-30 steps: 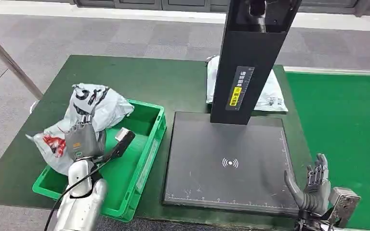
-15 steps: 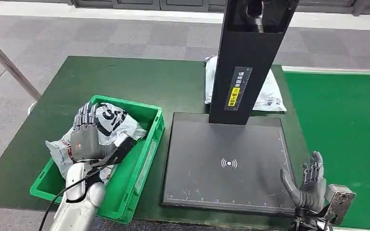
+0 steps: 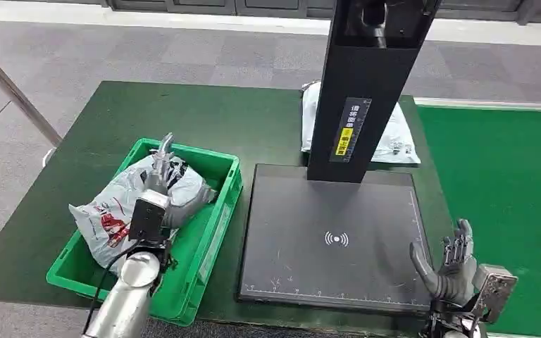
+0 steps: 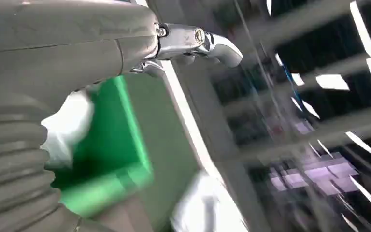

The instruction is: Moved the parcel from conveyor to table for the left to box.

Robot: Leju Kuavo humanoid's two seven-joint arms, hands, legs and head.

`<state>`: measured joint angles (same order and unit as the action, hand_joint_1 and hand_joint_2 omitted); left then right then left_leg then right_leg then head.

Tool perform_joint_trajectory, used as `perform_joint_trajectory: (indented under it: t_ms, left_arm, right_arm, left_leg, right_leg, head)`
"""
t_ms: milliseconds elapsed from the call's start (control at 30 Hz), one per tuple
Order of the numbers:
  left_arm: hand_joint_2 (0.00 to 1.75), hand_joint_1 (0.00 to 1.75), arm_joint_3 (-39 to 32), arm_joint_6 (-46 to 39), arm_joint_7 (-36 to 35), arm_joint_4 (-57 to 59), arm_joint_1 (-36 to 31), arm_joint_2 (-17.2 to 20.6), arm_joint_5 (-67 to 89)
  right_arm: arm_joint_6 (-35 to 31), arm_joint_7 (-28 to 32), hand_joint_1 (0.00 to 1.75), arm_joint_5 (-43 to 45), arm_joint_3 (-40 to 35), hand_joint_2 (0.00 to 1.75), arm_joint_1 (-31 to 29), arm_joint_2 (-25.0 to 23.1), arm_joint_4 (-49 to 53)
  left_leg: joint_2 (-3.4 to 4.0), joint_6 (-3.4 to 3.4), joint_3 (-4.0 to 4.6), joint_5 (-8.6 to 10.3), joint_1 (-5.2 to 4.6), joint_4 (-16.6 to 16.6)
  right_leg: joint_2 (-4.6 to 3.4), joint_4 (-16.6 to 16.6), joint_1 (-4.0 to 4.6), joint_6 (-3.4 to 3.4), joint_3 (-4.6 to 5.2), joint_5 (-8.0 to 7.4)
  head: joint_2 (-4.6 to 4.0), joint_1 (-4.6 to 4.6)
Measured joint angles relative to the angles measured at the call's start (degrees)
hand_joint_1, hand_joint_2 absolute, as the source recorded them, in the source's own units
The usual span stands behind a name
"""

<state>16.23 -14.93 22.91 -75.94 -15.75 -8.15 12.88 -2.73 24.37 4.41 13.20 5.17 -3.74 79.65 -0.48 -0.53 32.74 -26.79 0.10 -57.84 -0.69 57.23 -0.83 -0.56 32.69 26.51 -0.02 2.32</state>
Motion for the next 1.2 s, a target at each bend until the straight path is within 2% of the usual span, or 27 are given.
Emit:
perform_joint_trajectory:
  t_ms: [167,400,433,600,633,700,733,833,867,1033,1200]
  left_arm:
    - [1.75,0.0,5.5,4.4,1.4,6.2,-3.9,-3.7,-6.2]
    - [1.75,0.0,8.5,4.6,2.5,10.8,-5.6,-5.4,-7.7]
    - [1.75,0.0,8.7,4.6,2.5,11.1,-5.6,-5.5,-7.7]
    - [1.75,0.0,9.3,7.0,1.8,12.7,-6.3,-6.0,-9.8]
    - [1.75,0.0,9.6,7.9,1.6,14.0,-7.1,-6.4,-10.9]
    - [1.75,0.0,10.8,8.2,2.7,19.0,-9.4,-7.9,-13.1]
    - [0.0,0.0,11.4,8.2,3.6,22.0,-10.6,-8.8,-14.0]
    - [0.0,0.0,13.5,7.7,5.4,30.0,-13.1,-10.8,-16.1]
    - [1.75,0.0,14.2,6.6,5.9,31.7,-13.2,-11.2,-16.1]
    - [1.75,0.0,19.3,1.2,7.0,38.2,-13.5,-12.6,-16.0]
    - [1.75,0.0,23.6,0.2,7.7,41.5,-14.0,-12.9,-17.6]
  right_arm:
    - [-3.4,-0.3,0.0,-3.4,0.0,1.75,-3.6,1.0,-3.7]
    - [-3.7,-0.3,0.0,-3.9,0.0,1.75,-5.3,1.7,-6.4]
    - [-3.7,-0.3,0.0,-3.9,0.0,0.0,-5.3,1.7,-6.6]
    - [-4.5,-0.3,0.0,-4.1,0.0,0.0,-5.6,2.1,-7.4]
    - [-4.8,-0.3,0.0,-4.1,0.0,1.75,-5.9,2.2,-7.7]
    - [-5.5,0.0,0.0,-3.9,0.0,1.75,-7.1,2.8,-8.5]
    - [-6.1,0.5,0.0,-4.0,0.0,1.75,-7.8,3.1,-9.1]
    - [-7.7,0.9,0.0,-4.6,0.0,1.75,-9.5,4.0,-11.3]
    - [-8.0,0.9,0.0,-4.5,0.0,1.75,-9.9,4.4,-12.0]
    - [-10.7,2.4,0.0,-4.0,0.0,1.75,-11.3,6.1,-17.4]
    - [-10.1,3.0,0.0,-2.6,0.0,1.75,-12.1,7.0,-21.9]
  left_leg:
    - [0.02,0.01,0.01,0.0,-0.04,0.0]
    - [0.03,0.0,0.01,0.0,-0.02,0.0]
    - [0.02,0.0,0.02,0.0,-0.02,0.0]
    - [0.01,0.0,0.04,0.0,0.0,0.0]
    - [-0.03,0.01,0.06,0.01,-0.01,0.0]
    - [-0.06,0.07,0.09,0.05,-0.03,0.0]
    - [-0.06,0.07,0.09,0.05,-0.05,0.0]
    - [-0.05,0.08,0.08,0.06,-0.12,0.0]
    - [-0.04,0.08,0.08,0.06,-0.14,0.0]
    - [-0.14,0.09,0.14,0.05,-0.14,0.0]
    - [-0.16,0.09,0.19,0.05,-0.13,0.0]
  right_leg:
    - [0.0,0.0,-0.04,-0.05,0.01,-0.06]
    - [0.0,0.0,0.0,-0.04,0.05,-0.05]
    - [0.0,0.0,0.0,-0.03,0.06,-0.04]
    - [-0.01,0.0,0.01,-0.02,0.08,-0.02]
    - [0.02,0.0,0.0,-0.02,0.07,-0.02]
    - [0.06,0.0,-0.02,-0.05,0.05,-0.05]
    - [0.06,0.0,-0.04,-0.08,0.04,-0.07]
    - [0.05,0.0,-0.12,-0.13,0.04,-0.13]
    - [0.05,0.0,-0.14,-0.14,0.05,-0.13]
    - [0.08,0.0,-0.13,-0.15,0.07,-0.11]
    - [0.15,0.0,-0.12,-0.16,0.13,-0.09]
  head:
    - [0.0,0.0]
    - [0.0,0.0]
    - [0.0,0.02]
    - [0.0,0.02]
    - [0.0,0.0]
    - [0.0,0.0]
    - [0.0,0.0]
    - [0.0,-0.02]
    - [0.0,0.02]
    - [0.0,0.0]
    - [0.0,0.0]
